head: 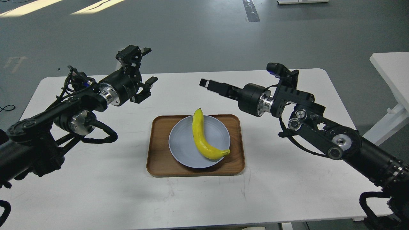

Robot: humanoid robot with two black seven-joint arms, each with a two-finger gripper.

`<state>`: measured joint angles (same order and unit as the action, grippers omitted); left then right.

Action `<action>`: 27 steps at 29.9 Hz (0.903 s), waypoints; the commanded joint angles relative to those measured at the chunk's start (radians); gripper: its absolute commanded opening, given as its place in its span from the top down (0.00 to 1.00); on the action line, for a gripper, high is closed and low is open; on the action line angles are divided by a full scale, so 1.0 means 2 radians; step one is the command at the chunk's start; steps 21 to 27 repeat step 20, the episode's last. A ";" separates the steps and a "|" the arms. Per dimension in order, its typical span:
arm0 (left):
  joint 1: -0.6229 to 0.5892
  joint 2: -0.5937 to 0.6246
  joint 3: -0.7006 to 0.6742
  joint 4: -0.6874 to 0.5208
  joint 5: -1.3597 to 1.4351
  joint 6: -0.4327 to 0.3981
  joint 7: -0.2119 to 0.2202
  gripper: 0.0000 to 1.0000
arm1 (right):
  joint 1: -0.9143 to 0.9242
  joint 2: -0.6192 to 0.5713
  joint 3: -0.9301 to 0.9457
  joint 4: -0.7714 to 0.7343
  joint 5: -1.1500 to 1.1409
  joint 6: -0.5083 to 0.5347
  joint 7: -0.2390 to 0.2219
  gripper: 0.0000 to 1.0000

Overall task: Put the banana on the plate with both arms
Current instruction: 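Lower the banana onto the plate and open the right gripper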

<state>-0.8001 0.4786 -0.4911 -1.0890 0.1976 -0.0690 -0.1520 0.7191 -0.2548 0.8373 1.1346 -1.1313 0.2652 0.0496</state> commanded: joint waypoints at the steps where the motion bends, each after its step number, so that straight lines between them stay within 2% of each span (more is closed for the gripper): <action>1: 0.010 -0.004 -0.021 -0.002 -0.007 -0.002 0.002 0.02 | -0.015 0.006 0.083 -0.033 0.202 0.002 -0.039 0.01; 3: 0.017 -0.004 -0.031 -0.005 -0.023 -0.005 0.002 0.02 | -0.021 0.020 0.123 -0.045 0.257 0.006 -0.057 0.00; 5: 0.029 -0.004 -0.040 -0.007 -0.045 -0.017 0.002 0.02 | -0.035 0.025 0.155 -0.053 0.284 0.032 -0.072 0.00; 8: 0.046 -0.004 -0.054 -0.007 -0.064 -0.051 0.002 0.02 | -0.060 0.025 0.186 -0.069 0.287 0.108 -0.085 0.00; 17: 0.064 -0.005 -0.055 -0.005 -0.065 -0.071 0.002 0.02 | -0.063 0.026 0.192 -0.095 0.282 0.112 -0.098 0.00; 27: 0.071 -0.005 -0.055 -0.002 -0.064 -0.072 0.002 0.02 | -0.063 0.025 0.194 -0.096 0.283 0.112 -0.098 0.00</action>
